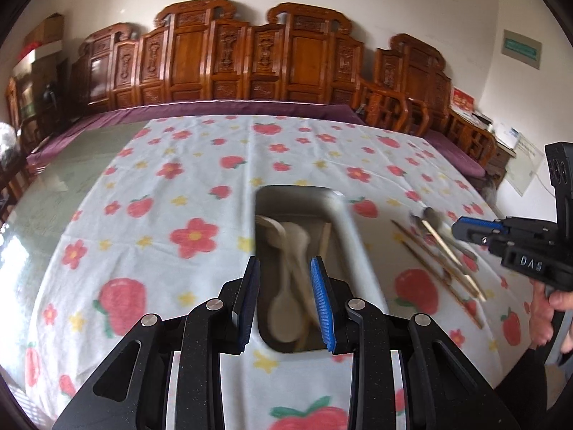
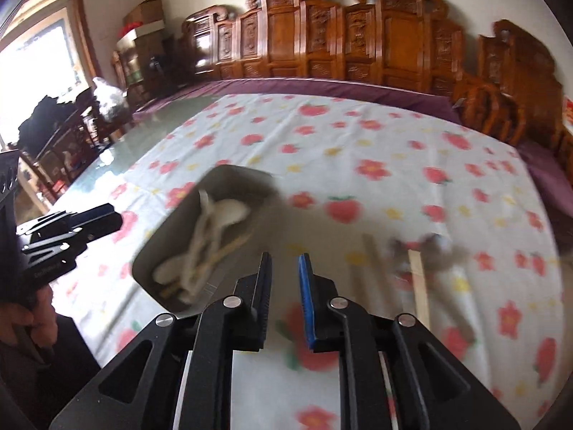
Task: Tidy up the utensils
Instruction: 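Grasp a wooden chopstick from the pile with the right gripper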
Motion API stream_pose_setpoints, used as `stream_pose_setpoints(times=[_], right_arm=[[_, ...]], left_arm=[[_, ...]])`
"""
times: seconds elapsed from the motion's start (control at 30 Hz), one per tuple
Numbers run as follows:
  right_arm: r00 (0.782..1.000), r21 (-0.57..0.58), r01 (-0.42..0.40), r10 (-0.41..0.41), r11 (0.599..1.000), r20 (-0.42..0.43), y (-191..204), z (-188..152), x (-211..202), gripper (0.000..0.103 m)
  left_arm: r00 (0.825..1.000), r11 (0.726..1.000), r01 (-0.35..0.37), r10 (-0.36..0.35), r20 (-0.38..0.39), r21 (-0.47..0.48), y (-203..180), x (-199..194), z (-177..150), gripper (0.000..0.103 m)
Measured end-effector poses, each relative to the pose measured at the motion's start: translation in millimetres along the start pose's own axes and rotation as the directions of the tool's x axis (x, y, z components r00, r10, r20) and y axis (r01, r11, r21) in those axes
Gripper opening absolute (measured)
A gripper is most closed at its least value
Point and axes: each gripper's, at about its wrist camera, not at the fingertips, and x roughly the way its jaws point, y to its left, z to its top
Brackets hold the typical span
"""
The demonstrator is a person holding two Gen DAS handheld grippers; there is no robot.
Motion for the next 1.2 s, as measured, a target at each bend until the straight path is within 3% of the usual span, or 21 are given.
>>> stream_pose_setpoints(times=[0.17, 0.3, 0.73, 0.83, 0.93, 1.2], right_arm=[[0.997, 0.037, 0.074, -0.073, 0.997, -0.023, -47, -25, -17, 0.024], [0.995, 0.060, 0.084, -0.080, 0.995, -0.060, -67, -48, -14, 0.025], [0.970, -0.047, 0.068, -0.077, 0.997, -0.233, -53, -92, 46, 0.025], [0.961, -0.054, 0.059, -0.071, 0.997, -0.267, -52, -98, 51, 0.015], [0.960, -0.088, 0.068, -0.089, 0.994, -0.264, -48, -103, 52, 0.006], [0.976, -0.055, 0.045, -0.056, 0.997, -0.208, -49, -102, 27, 0.006]], left_arm=[[1.000, 0.998, 0.028, -0.028, -0.007, 0.063, -35, 2, -4, 0.028], [0.998, 0.993, 0.054, -0.052, -0.018, 0.102, -60, 4, -7, 0.028], [0.987, 0.981, 0.135, -0.122, -0.102, 0.137, -98, 22, -33, 0.028], [0.987, 0.981, 0.131, -0.115, -0.112, 0.144, -98, 26, -36, 0.028], [0.988, 0.982, 0.124, -0.108, -0.114, 0.145, -98, 27, -36, 0.028], [0.985, 0.981, 0.119, -0.098, -0.140, 0.154, -107, 28, -37, 0.028]])
